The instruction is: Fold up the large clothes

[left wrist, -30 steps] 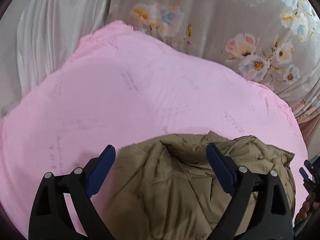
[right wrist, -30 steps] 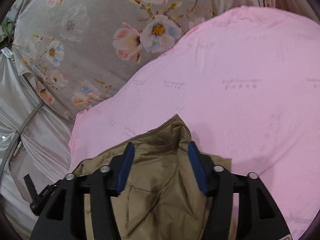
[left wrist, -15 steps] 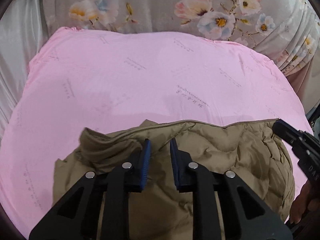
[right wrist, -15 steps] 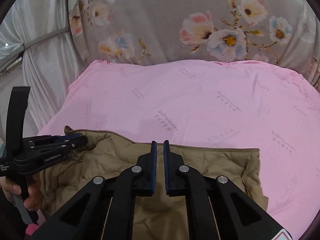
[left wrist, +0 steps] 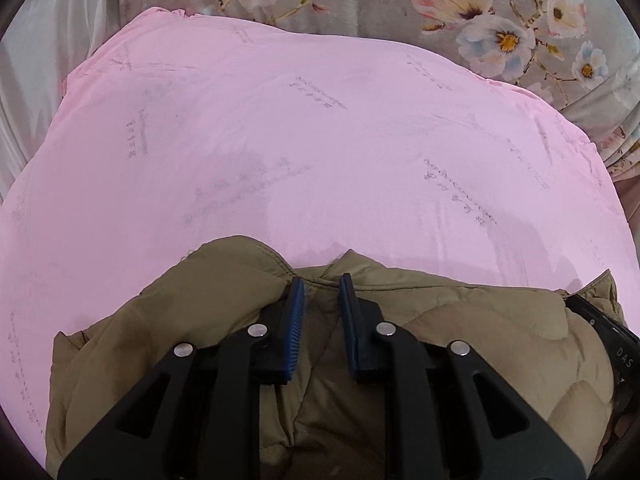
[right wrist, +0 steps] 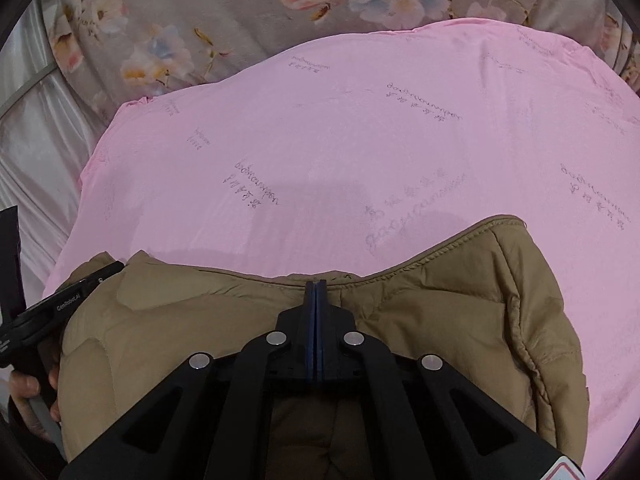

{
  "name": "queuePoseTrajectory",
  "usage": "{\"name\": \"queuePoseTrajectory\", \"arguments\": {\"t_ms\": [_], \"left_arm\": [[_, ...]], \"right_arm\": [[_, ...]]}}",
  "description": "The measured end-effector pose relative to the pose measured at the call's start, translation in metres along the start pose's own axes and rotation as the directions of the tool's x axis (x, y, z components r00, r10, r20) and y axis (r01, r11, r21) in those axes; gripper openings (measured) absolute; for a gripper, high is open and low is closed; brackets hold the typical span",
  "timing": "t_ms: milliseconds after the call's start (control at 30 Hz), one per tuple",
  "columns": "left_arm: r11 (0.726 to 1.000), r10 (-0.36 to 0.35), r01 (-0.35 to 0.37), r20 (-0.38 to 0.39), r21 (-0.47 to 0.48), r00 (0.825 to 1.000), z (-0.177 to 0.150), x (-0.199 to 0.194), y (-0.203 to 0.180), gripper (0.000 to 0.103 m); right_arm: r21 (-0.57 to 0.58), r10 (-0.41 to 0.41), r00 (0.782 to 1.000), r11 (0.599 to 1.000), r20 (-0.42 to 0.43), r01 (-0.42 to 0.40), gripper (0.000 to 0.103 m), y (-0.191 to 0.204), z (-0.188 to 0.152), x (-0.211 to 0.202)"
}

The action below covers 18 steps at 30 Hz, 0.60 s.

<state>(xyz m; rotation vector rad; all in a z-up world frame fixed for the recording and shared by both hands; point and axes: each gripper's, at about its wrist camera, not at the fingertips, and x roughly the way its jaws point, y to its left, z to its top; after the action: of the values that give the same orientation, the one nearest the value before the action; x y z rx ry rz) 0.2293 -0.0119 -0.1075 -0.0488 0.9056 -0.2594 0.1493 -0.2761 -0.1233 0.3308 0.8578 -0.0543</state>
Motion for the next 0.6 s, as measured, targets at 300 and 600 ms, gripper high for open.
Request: {"name": "queuePoseTrajectory", "arguments": {"t_ms": [300,600], "left_arm": [[0.999,0.046,-0.048,0.053,0.027,0.998,-0.010,0.005,-0.004,0.018],[0.999,0.032,-0.033,0.057,0.022,0.998,-0.008,0.003,-0.003,0.017]], "right_arm": [[0.016,0.019,1.000,1.000,0.011,-0.019,0.000,0.000,-0.006,0.009],[0.027,0.033,0.999,0.999,0.016,-0.033,0.000,-0.004,-0.001,0.010]]}}
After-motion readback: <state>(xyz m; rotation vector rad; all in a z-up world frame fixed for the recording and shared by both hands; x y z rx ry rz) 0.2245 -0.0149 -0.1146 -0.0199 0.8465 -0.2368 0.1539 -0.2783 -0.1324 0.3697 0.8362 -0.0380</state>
